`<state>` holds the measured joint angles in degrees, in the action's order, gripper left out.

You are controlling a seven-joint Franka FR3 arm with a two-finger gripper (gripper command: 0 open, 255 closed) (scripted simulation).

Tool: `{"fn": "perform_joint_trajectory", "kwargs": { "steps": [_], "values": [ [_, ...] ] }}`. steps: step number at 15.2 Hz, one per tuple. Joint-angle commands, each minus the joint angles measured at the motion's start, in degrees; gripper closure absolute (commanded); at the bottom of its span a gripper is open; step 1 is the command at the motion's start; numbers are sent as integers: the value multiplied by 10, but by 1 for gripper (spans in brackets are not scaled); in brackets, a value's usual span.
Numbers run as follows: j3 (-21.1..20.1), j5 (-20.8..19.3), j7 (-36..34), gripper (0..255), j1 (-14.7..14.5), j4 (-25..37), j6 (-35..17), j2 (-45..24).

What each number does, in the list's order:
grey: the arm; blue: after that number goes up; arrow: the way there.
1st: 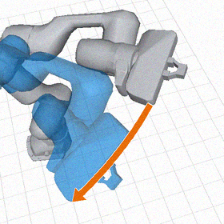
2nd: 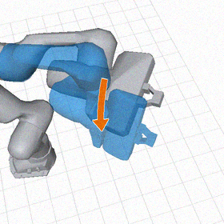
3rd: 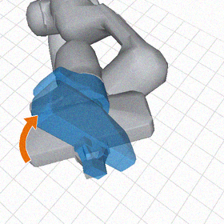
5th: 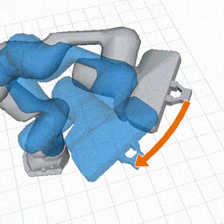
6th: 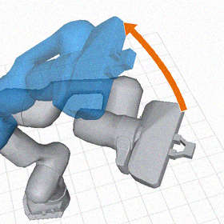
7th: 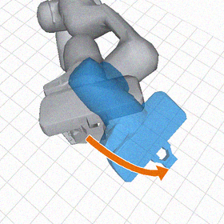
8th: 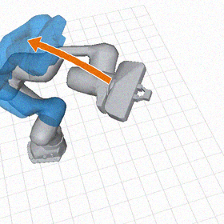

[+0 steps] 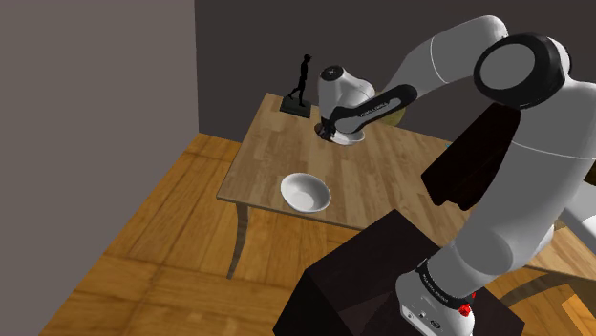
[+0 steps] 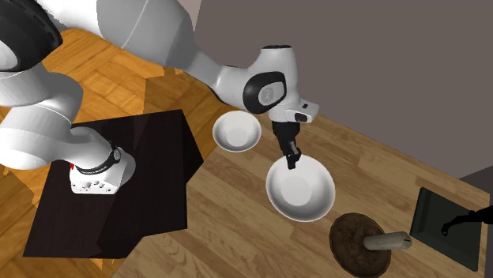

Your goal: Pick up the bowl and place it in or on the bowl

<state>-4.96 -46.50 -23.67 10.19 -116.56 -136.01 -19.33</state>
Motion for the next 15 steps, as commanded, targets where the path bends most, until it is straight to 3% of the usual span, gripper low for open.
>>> {"fn": "perform_joint_trajectory", "kwargs": {
  "steps": [1, 15],
  "values": [
    [-6, 0, -15, 255, -10, -19, 6, 16],
    [-91, 41, -162, 255, -116, -126, 86, 108]
  ]
}}
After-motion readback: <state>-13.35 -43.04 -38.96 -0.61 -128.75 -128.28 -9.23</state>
